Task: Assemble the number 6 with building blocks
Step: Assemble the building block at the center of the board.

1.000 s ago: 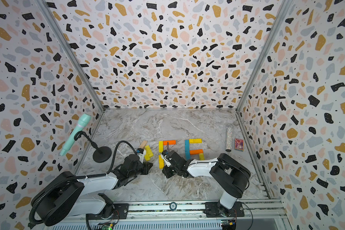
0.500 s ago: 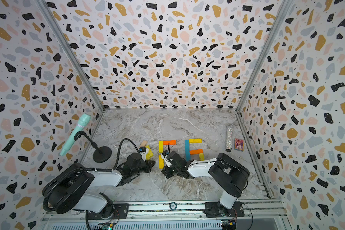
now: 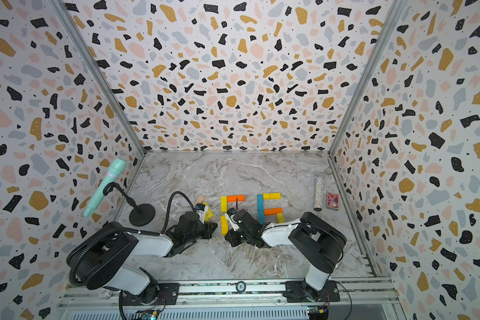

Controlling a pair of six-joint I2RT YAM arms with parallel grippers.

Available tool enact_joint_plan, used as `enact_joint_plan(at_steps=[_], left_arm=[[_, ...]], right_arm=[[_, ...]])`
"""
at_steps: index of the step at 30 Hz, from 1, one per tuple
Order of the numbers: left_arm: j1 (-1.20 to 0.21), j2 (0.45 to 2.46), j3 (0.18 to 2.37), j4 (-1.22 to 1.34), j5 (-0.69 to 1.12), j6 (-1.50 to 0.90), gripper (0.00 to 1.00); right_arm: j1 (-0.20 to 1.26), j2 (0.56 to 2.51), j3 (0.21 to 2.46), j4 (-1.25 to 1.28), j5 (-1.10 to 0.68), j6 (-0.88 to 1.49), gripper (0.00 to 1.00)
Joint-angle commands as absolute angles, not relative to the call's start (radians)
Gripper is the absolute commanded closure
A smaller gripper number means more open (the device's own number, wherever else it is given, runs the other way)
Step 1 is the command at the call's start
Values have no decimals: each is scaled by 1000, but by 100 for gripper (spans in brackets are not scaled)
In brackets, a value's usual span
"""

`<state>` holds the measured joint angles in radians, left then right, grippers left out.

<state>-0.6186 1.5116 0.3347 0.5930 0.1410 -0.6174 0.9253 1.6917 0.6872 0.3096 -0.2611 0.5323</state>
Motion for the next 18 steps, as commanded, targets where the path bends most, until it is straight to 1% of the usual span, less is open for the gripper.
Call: enact_joint_plan(at_steps=[1,18], left_arm=[[-623,1521,363,619,133,-603,100],[-623,1582,387,623,120,-586,100]], right_arm=[[920,1705,676,312,-254,543,81],[916,1733,680,329,-253,542,81]])
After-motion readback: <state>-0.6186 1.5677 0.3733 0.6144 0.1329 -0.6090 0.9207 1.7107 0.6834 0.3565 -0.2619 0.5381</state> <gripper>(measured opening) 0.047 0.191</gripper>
